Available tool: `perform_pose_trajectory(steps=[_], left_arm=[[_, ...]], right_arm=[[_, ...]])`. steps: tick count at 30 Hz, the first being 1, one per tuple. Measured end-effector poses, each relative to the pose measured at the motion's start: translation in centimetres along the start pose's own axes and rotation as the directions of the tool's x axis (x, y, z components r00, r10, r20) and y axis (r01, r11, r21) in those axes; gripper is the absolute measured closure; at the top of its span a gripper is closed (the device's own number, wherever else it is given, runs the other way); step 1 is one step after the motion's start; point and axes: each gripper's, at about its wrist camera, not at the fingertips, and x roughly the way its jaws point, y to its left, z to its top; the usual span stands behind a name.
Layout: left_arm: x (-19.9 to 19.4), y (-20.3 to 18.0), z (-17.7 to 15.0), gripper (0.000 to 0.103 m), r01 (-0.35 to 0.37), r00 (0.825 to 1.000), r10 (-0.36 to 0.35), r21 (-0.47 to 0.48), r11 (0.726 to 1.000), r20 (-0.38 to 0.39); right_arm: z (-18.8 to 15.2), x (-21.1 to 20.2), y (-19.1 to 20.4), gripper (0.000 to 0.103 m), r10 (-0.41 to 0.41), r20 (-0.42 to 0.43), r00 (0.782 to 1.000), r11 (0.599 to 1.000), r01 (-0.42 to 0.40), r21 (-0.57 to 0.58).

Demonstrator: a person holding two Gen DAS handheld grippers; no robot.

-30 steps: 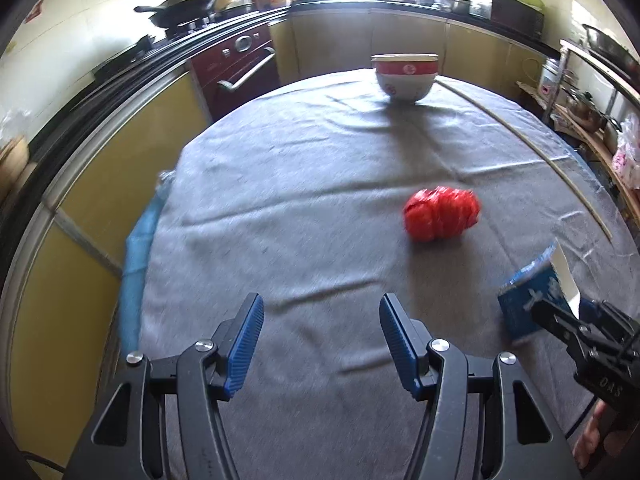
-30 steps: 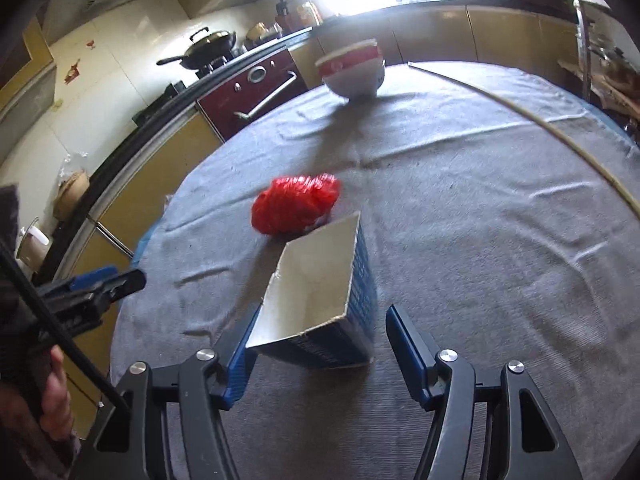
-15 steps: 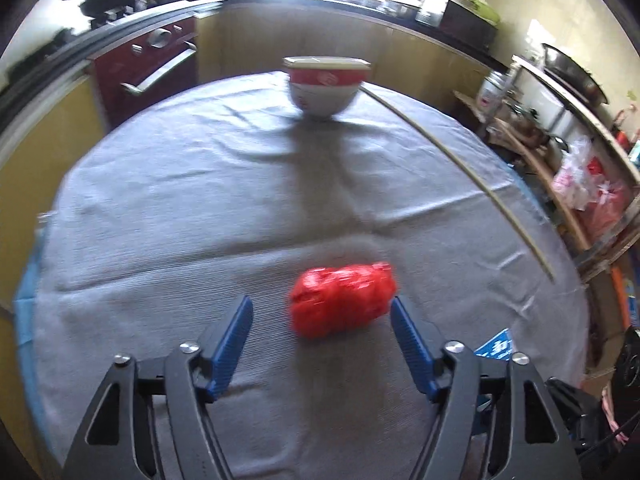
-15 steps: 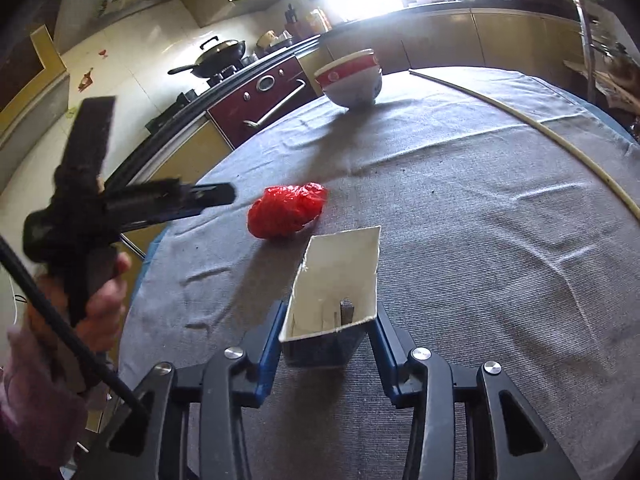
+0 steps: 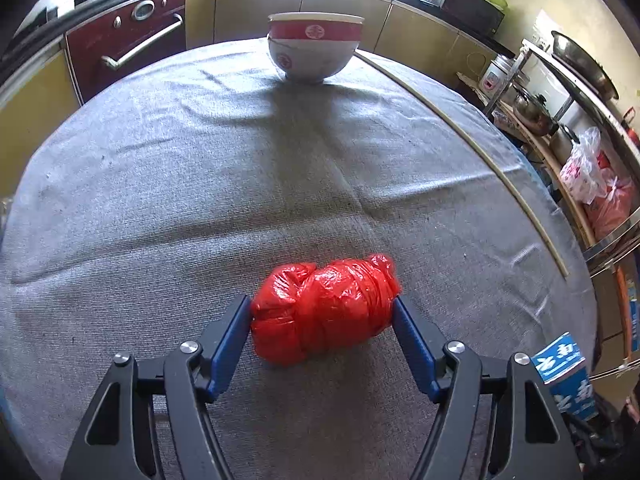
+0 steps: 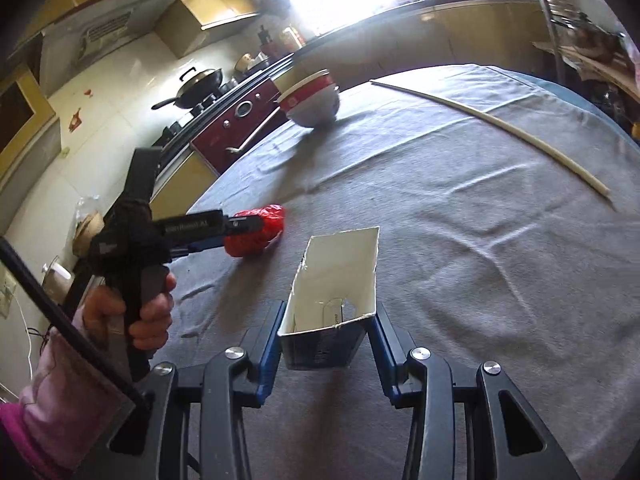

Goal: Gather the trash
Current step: 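Close the left tool on the red plastic bag while the right tool lifts the box, then carry the red bag and the box over the red basket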

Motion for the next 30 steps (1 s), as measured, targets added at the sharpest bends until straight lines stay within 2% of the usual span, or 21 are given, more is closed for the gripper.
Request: perform_pose_trajectory(steps=[7,12,17,24,30], left_arm=[[-1.3,-1.3,-1.5,0.038,-0.022,0.999,0.022,0.002,1.000,0.028],[-3.4,-2.9,-3.8,0.040,-0.032,0.998,0.032,0.007,0.999,0.055],[-6.2,-4.6,-6.9,0.040,-0.082,0.994,0.080,0.026,0.996,0.068],[-10.1,-7.6,-11.7,0.040,-0.211,0.973,0.203,0.071,0.975,0.108],[-13.2,-10.3,-14.3,0.040,-0.278,0.950,0.253,0.130,0.952,0.181]], right_arm=[[-0.6,-2.1,-0.9,0.059,-0.012,0.026,1.000,1.000,0.012,0.013],[-1.1,-4.0,-1.1,0.059,-0.018,0.055,0.998,1.000,0.018,0.006],[-2.1,-6.3,-1.3,0.059,-0.027,0.076,0.997,1.000,0.026,0.006],[-3.7,-9.5,-1.7,0.059,-0.038,0.098,0.994,0.999,0.038,0.004],[-5.2,-13.2,-1.9,0.059,-0.054,0.133,0.990,0.998,0.055,-0.003]])
